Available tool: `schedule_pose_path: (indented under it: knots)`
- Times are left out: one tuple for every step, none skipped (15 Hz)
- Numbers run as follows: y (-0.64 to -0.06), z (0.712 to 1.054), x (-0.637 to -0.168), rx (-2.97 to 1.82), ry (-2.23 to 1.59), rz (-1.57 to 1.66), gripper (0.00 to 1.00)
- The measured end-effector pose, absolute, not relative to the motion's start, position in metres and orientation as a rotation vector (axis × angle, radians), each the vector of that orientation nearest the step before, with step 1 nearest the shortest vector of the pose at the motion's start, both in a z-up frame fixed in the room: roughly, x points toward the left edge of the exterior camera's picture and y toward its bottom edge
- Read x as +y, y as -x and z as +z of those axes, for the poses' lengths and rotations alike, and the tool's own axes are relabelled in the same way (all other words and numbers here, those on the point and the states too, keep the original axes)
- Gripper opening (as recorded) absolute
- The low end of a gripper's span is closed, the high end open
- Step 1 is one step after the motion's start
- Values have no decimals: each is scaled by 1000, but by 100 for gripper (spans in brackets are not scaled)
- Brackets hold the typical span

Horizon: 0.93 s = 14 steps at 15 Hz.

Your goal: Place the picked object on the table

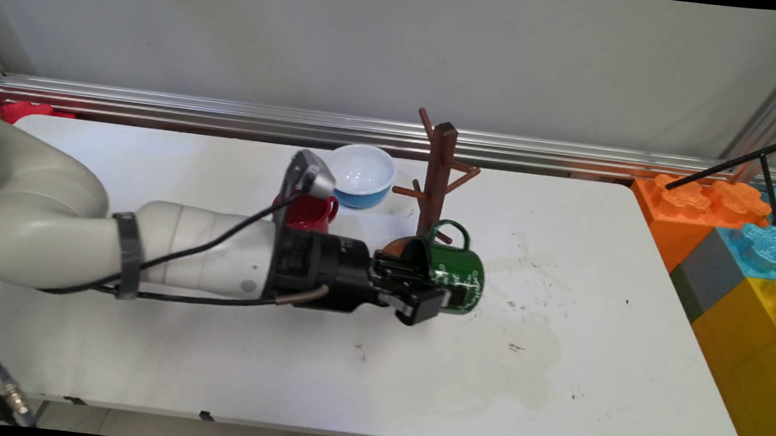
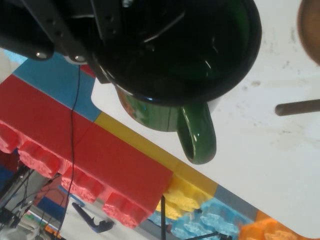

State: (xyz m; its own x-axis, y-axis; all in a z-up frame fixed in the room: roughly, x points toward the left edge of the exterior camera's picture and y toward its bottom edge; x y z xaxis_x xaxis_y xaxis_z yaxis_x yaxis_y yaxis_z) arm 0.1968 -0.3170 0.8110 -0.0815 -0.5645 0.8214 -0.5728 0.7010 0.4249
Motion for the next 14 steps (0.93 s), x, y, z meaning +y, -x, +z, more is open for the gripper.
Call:
schedule_pose_path:
  knots:
    - [-203,813,-316,-1757,-926,28,0]
    - [-209,814,-316,-1772,-934,43,0]
    - [-215,816,-316,-1785,-944,54,0]
    - [-220,818,-316,-1797,-948,60,0]
    - [-224,820,-316,-1803,-949,64,0]
    - [-229,823,-315,-1813,-947,71,0]
    - [-232,826,-314,-1818,-946,74,0]
    - [-238,831,-313,-1830,-937,80,0]
    - [-242,836,-312,-1836,-929,85,0]
    - [-247,842,-310,-1842,-913,89,0]
    - [-251,850,-307,-1850,-892,95,0]
    - [-255,855,-305,-1857,-874,103,0]
    - [-258,861,-302,-1865,-854,115,0]
    - [-262,866,-301,-1872,-830,131,0]
